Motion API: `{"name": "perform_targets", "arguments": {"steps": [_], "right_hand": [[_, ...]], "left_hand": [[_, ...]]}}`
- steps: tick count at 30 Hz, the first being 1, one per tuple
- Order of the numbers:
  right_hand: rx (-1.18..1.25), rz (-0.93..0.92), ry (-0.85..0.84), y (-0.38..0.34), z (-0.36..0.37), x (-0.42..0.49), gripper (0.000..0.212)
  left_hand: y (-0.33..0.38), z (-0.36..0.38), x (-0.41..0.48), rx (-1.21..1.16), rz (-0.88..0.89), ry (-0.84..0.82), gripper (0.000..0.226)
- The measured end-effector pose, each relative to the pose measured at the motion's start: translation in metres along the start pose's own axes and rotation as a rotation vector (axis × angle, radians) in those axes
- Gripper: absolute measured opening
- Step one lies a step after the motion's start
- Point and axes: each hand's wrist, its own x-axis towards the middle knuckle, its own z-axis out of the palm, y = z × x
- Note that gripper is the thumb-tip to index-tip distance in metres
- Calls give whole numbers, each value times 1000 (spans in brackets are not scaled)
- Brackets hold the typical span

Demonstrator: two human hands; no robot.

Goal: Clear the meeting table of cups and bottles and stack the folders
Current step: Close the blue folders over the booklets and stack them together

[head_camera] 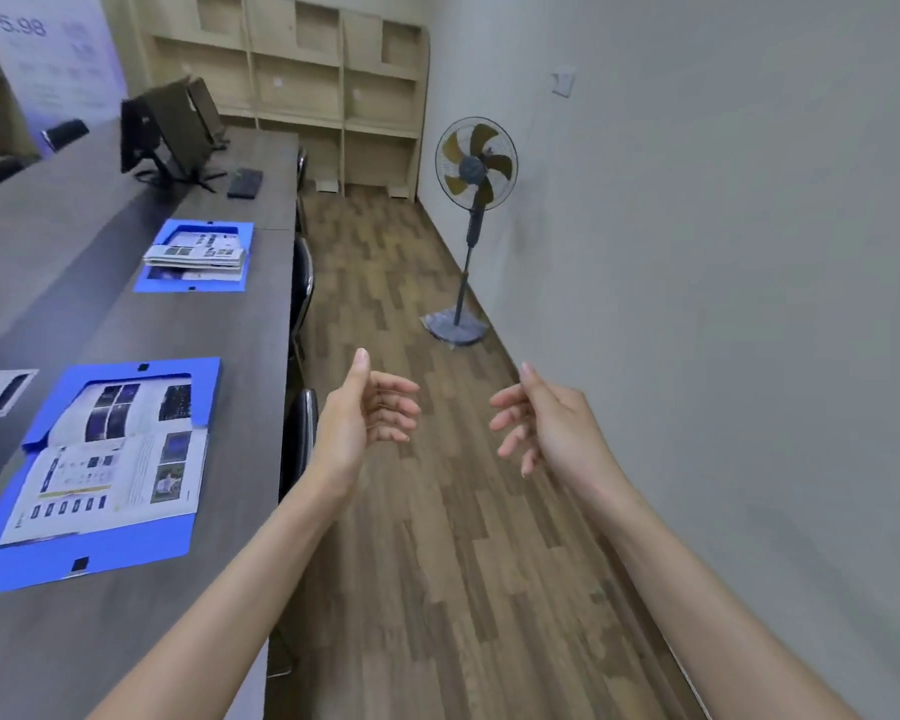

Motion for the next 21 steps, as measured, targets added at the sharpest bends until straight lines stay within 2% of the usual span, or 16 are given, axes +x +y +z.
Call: {"name": "perform_targets", "arguments": {"steps": [6,10,15,21], "right_hand": [[-7,-80,-236,10,0,154,51],[10,-67,-406,-8,35,237,53],[40,-40,-710,-22,113,291,54],[-63,-48,-926,-8,234,350,51]], "left_hand": [[-12,26,109,7,40,250,69],[0,18,156,-15,41,451,69],[7,-33,188,-9,-11,698,66],[-25,-139,220,-68,-81,976,69]]}}
